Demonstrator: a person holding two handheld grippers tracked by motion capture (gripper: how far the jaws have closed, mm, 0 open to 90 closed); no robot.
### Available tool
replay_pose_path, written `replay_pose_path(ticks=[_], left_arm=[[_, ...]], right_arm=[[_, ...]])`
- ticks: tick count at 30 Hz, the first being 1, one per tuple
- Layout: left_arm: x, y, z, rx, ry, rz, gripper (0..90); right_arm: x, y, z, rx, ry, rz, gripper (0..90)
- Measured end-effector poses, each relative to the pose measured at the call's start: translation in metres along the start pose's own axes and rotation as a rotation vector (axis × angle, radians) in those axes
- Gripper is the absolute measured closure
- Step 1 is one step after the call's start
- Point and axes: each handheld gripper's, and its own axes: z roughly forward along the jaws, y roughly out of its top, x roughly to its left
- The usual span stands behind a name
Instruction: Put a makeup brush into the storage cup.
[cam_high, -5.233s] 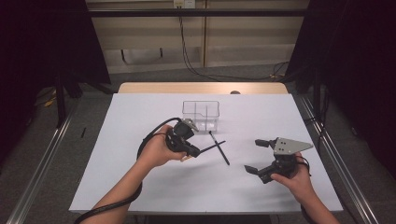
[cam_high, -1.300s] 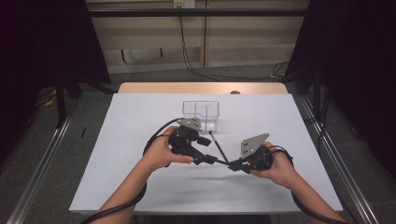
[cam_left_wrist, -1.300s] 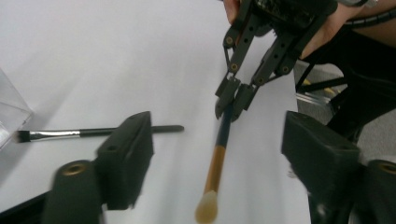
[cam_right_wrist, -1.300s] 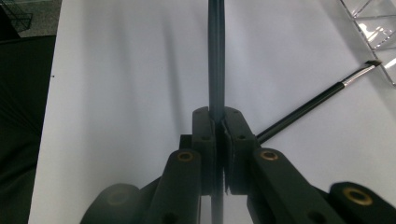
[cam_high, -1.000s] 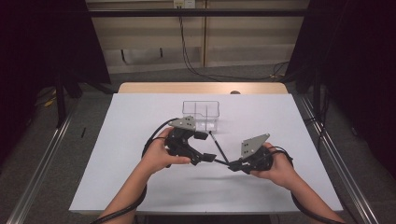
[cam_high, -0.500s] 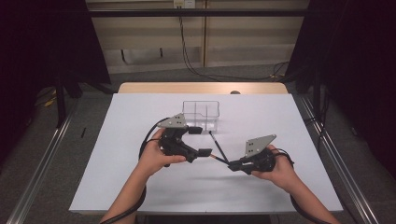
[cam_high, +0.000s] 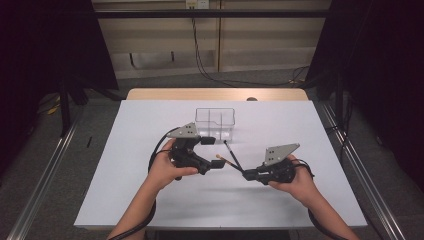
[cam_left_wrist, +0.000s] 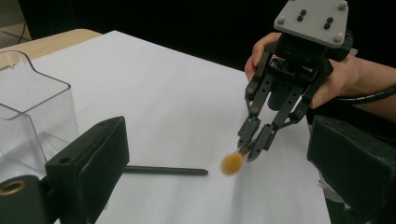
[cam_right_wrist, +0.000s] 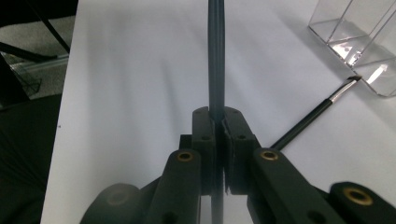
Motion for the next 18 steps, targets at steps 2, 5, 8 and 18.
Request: replay_pose_path(ticks=[2,5,8,18], left_arm=[[0.0008,-0.0007,0.0002,-0.025,-0.008,-0.012,5.6],[0.0008,-0.0013,0.0012,-0.034,-0.015,-0.017,6.0],[0.0007,-0.0015,0.0019,-0.041,-0.014,-0.014,6.0],[-0.0001,-0.0038,0.0067,-0.056,-0.026,-0.026,6.6]], right_arm=[[0.0000,0.0007,-0.0001,-0.018,-0.006,0.009,85.1],[0.0000,0.0022,0.0003,-0.049,-0.010,0.018,85.1],[0.0006,0.0037,0.0003,-0.084,-0.016,0.029,85.1],[0.0020,0.0091,0.0037,-0.168,-0.027,0.058,85.1]])
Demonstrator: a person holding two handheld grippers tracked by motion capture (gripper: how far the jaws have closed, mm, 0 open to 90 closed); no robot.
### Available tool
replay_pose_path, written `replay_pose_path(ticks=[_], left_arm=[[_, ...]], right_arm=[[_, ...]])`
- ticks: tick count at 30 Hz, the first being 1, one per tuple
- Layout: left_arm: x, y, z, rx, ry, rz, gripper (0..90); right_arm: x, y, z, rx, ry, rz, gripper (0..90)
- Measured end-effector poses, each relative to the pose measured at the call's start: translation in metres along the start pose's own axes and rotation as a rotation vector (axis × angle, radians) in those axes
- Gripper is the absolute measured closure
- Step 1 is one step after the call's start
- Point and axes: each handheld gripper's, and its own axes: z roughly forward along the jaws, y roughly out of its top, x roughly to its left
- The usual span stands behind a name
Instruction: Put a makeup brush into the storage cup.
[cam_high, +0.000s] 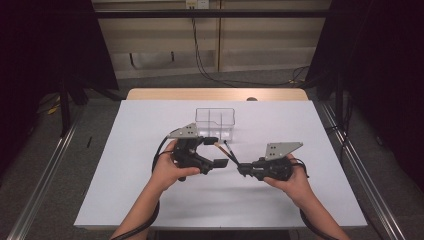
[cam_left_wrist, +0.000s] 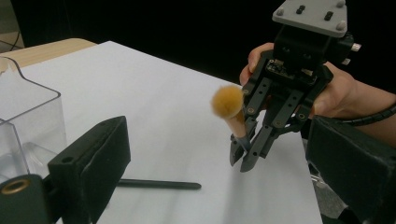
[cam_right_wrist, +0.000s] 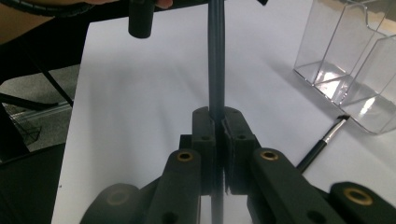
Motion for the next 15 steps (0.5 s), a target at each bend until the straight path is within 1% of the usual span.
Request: replay_pose_path(ticks=[3,7,10,15], left_arm=[[-0.0001,-0.0003,0.0008,-0.005,-0.001,-0.001,7.2],[-0.0005,-0.0008,0.0015,-0.012,0.003,0.010,8.1],[-0.0010,-0.0014,0.0029,-0.019,0.002,0.006,9.1],[-0.0010,-0.0022,0.0036,-0.020,0.004,0.009,11.1]], right_arm=[[0.0006,0.0008,0.0015,-0.018,-0.004,0.006,85.1],[0.0001,0.0011,0.0023,-0.043,-0.012,0.021,85.1],[-0.0003,0.0009,0.0031,-0.060,-0.014,0.032,85.1],[0.0013,0.0014,0.0062,-0.070,-0.024,0.035,85.1]])
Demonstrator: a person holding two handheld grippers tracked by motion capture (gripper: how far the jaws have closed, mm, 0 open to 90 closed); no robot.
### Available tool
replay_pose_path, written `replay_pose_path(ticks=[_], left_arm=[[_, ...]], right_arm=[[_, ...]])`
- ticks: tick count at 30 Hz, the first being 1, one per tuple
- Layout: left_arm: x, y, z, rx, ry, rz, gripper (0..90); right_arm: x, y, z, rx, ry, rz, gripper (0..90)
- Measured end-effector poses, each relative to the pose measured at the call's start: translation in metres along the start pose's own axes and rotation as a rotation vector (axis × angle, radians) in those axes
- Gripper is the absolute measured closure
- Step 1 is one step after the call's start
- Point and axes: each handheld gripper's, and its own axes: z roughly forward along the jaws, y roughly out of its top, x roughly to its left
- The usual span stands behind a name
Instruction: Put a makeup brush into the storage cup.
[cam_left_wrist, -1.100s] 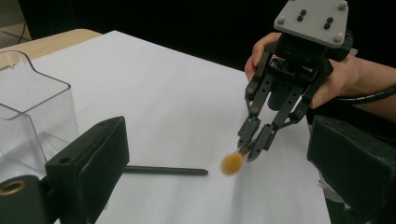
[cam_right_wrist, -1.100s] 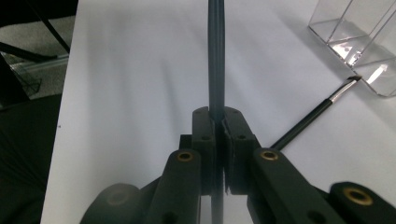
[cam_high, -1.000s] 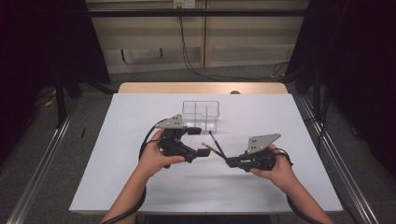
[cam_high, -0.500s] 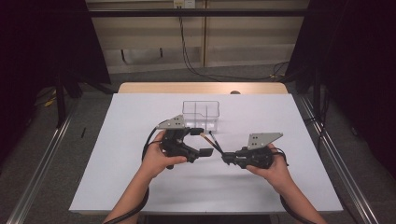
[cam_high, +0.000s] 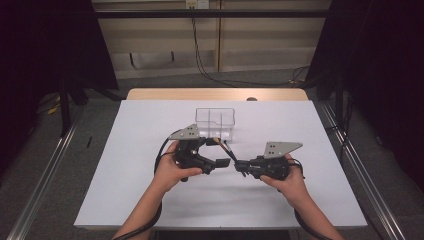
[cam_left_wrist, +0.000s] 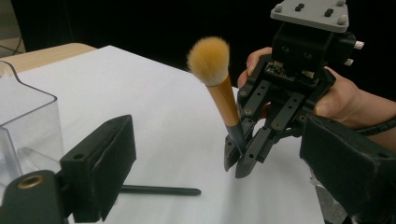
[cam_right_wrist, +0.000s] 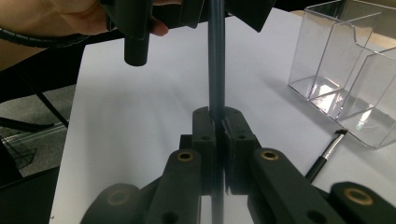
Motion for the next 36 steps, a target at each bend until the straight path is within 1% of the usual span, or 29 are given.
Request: replay_pose_path(ticks=[4,7,10,11,12,13,14,16,19,20,21,22,26,29,30,32,33,34,36], left_arm=[[0.000,0.000,0.000,-0.008,0.001,0.000,13.3],[0.000,-0.001,0.000,-0.014,0.000,-0.002,16.1],[0.001,-0.002,0.000,-0.018,-0.009,-0.023,20.6],[0.001,-0.002,0.001,-0.017,-0.015,-0.025,24.1],[0.001,-0.003,0.001,-0.018,-0.012,-0.026,26.7],[0.001,-0.003,0.001,-0.019,-0.015,-0.029,28.2],[0.001,-0.003,0.002,-0.020,-0.018,-0.025,32.7],[0.001,-0.004,0.003,-0.031,-0.012,-0.026,37.8],[0.002,-0.004,0.005,-0.054,-0.020,-0.039,49.0],[0.002,-0.005,0.005,-0.065,-0.020,-0.047,50.8],[0.002,-0.005,0.005,-0.076,-0.034,-0.056,52.8],[0.002,-0.005,0.006,-0.078,-0.036,-0.055,54.2],[0.001,-0.006,0.007,-0.072,-0.036,-0.051,59.5],[0.000,-0.008,0.009,-0.071,-0.042,-0.052,66.0],[0.000,-0.009,0.010,-0.072,-0.048,-0.058,69.1],[0.001,-0.010,0.009,-0.078,-0.035,-0.064,73.7],[0.001,-0.010,0.008,-0.074,-0.028,-0.071,77.4],[0.002,-0.010,0.007,-0.078,-0.033,-0.077,78.8],[0.001,-0.010,0.007,-0.082,-0.036,-0.069,79.5]], right_arm=[[0.000,0.000,0.001,-0.019,-0.011,0.011,85.1],[0.001,0.001,0.001,-0.024,-0.016,0.013,85.1],[0.001,0.000,0.002,-0.032,-0.022,0.016,85.1],[0.001,0.001,0.002,-0.034,-0.027,0.018,85.1],[0.001,0.001,0.001,-0.039,-0.033,0.019,85.1],[0.001,0.001,0.001,-0.048,-0.033,0.026,85.1],[0.001,0.002,0.001,-0.056,-0.038,0.028,85.1],[0.001,0.002,0.001,-0.060,-0.039,0.029,85.1],[0.002,0.002,0.002,-0.056,-0.044,0.029,85.1],[0.002,0.002,0.003,-0.056,-0.045,0.031,85.1],[0.002,0.002,0.003,-0.055,-0.047,0.029,85.1],[0.002,0.001,0.004,-0.055,-0.052,0.030,85.1],[0.002,0.000,0.005,-0.056,-0.051,0.041,85.1],[0.003,0.000,0.008,-0.046,-0.046,0.038,85.0],[0.004,-0.001,0.009,-0.044,-0.042,0.039,85.0],[0.004,-0.001,0.011,-0.043,-0.041,0.038,85.0],[0.004,-0.001,0.011,-0.045,-0.040,0.040,84.9],[0.004,-0.001,0.011,-0.046,-0.038,0.040,84.9],[0.005,-0.001,0.012,-0.047,-0.035,0.042,84.8]])
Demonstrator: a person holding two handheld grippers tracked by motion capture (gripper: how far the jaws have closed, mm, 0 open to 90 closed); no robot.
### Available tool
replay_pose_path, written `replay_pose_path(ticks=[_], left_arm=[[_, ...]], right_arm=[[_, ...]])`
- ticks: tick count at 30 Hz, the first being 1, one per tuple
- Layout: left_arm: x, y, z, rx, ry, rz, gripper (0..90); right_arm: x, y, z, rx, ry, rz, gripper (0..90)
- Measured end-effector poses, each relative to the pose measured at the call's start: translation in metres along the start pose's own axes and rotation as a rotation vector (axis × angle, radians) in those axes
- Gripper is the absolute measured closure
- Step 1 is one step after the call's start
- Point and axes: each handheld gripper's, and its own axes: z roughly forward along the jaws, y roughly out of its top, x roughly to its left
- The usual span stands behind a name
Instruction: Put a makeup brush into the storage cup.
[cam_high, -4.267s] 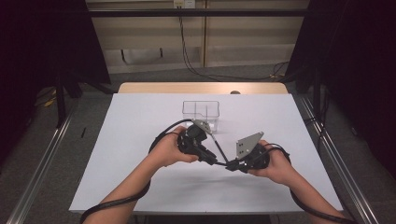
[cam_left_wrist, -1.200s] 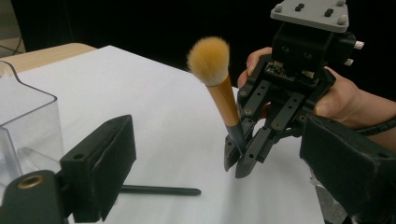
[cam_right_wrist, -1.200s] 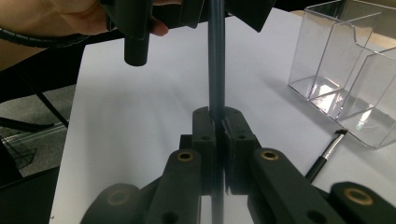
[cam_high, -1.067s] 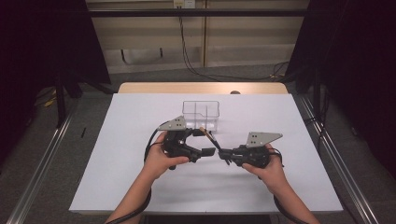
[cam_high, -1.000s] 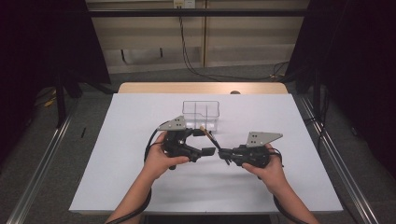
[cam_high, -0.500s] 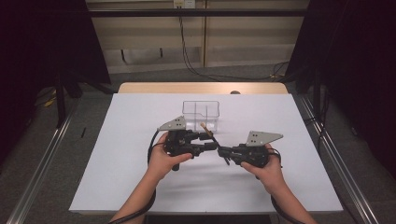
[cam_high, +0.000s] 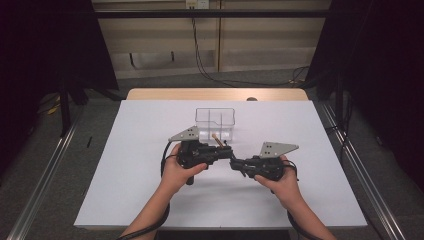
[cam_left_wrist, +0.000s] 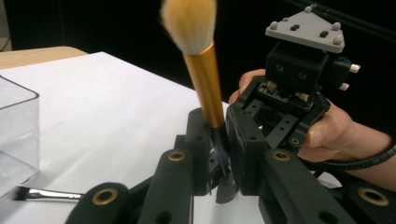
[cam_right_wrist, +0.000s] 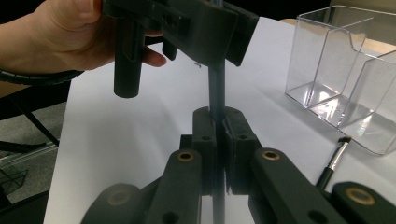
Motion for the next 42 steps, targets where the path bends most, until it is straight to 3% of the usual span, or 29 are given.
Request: replay_pose_path(ticks=[9,20,42], left_arm=[[-0.002,0.000,0.002,0.002,-0.002,-0.023,82.0],[-0.006,-0.001,0.007,-0.036,0.008,0.014,83.2],[-0.009,-0.002,0.009,-0.048,0.018,0.057,83.3]], right_arm=[[0.000,-0.002,0.003,0.002,0.001,0.005,84.5],[0.001,-0.004,0.008,-0.007,0.003,0.027,84.4],[0.004,-0.006,0.014,-0.011,0.012,0.039,82.0]])
